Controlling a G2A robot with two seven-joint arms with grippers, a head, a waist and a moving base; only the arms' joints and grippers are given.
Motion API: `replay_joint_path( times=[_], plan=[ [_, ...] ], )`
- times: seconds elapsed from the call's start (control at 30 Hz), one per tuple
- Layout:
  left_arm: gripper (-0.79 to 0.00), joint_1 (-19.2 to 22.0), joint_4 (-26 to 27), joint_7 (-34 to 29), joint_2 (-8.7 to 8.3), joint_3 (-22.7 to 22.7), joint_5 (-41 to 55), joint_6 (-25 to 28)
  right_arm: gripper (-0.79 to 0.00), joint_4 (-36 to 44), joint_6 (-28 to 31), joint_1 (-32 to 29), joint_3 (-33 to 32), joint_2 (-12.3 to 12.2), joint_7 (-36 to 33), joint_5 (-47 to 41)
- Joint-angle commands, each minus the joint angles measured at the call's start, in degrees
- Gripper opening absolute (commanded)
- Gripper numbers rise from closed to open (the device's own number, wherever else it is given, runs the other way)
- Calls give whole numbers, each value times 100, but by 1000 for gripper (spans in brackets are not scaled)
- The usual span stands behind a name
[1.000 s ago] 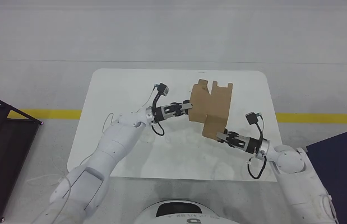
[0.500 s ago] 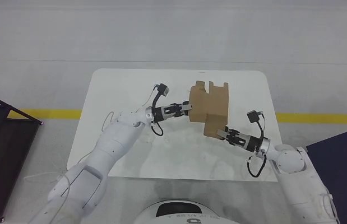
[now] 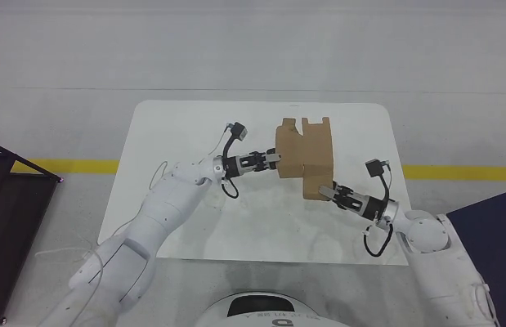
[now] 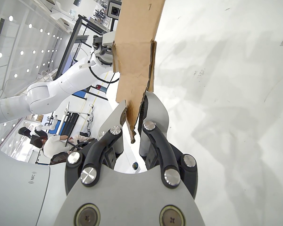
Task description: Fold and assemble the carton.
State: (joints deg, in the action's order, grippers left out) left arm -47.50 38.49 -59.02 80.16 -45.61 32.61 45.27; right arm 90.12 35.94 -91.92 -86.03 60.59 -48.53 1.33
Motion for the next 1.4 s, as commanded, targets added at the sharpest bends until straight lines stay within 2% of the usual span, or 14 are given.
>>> replay_joint_path(
  times=[0.0, 0.13, 0.23, 0.6, 0.87, 0.9, 0.93, 0.97, 1.0, 1.03, 1.07, 1.1, 1.23, 1.37],
  plan=[
    [-785, 22, -20, 16, -2, 38, -15, 16, -570, 8, -9, -2, -9, -8, 26, -18],
    [-785, 48, -21, 33, -2, 124, -7, 33, -554, 3, -36, 5, -6, -24, 60, -34],
    [-785, 61, -7, 52, -2, 184, -3, 51, -585, 11, -64, 11, 3, -36, 83, 8],
    [-785, 67, 117, 88, -45, 399, 48, 88, -529, -30, -76, 91, 171, -60, 92, -12],
    [-785, 69, 207, 157, -103, 543, 103, 157, -533, -121, -111, 151, 193, -90, 34, -188],
    [-785, 70, 222, 161, -112, 562, 108, 161, -545, -121, -113, 156, 188, -95, 35, -169],
    [-785, 73, 232, 164, -121, 580, 118, 164, -597, -113, -108, 165, 183, -100, 48, -131],
    [-785, 76, 245, 164, -130, 599, 128, 164, -662, -98, -91, 175, 173, -106, 81, -33],
    [-785, 81, 255, 171, -139, 614, 140, 171, -785, -76, -80, 174, 165, -110, 136, 81],
    [-767, 94, 241, 200, -151, 615, 152, 200, -785, -30, -47, 172, 153, -114, 217, 248],
    [-296, 121, 210, 273, -165, 613, 99, 273, -785, 15, 7, 153, 157, -113, 321, 376],
    [0, 143, 184, 383, -178, 611, 24, 383, -785, 51, 67, 132, 160, -112, 429, 484],
    [0, 193, 122, 769, -250, 605, -292, 768, -785, 323, 648, 30, 95, -109, 1018, 1059],
    [0, 280, -85, 1301, -362, 498, -943, 1273, -785, 733, 1006, -71, -25, -112, 1557, 2143]
  ],
)
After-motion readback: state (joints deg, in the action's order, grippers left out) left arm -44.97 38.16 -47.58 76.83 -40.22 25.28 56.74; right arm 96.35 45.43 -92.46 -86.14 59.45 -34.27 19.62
